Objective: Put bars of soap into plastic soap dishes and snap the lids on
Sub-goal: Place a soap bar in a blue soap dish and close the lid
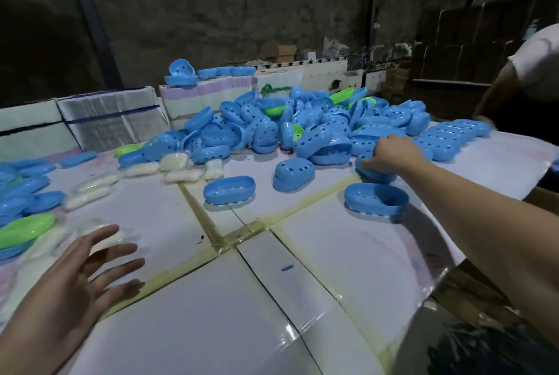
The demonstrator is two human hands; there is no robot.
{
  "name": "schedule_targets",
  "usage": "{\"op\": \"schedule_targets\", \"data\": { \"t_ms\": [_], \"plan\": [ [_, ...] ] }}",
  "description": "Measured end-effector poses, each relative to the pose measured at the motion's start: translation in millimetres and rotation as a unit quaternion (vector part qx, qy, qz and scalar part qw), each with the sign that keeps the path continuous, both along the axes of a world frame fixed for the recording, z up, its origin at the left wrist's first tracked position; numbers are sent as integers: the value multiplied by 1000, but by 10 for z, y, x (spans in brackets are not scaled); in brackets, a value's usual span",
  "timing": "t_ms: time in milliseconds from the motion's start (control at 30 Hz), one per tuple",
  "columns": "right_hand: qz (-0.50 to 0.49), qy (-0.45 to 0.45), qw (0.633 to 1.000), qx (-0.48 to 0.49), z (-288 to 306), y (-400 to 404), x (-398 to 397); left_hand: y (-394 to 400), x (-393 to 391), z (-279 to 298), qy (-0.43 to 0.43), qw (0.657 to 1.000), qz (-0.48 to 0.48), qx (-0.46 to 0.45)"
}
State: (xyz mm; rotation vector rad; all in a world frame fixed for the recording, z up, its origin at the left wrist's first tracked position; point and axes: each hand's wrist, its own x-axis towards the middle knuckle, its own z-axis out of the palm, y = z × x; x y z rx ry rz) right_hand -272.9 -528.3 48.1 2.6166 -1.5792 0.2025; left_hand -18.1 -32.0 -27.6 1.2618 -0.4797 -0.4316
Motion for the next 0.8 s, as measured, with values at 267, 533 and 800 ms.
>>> {"op": "schedule_targets", "data": {
  "t_ms": [267,533,800],
  "plan": [
    [-51,71,993,-85,-77,-72,-107,189,423,-225,-21,1000,17,8],
    [-5,10,989,-150,-92,39,24,286,814,-505,-51,997,19,56],
    [211,-267,938,-61,132,1200,1014,85,-50,129,1,1000,-5,17]
  ]
}}
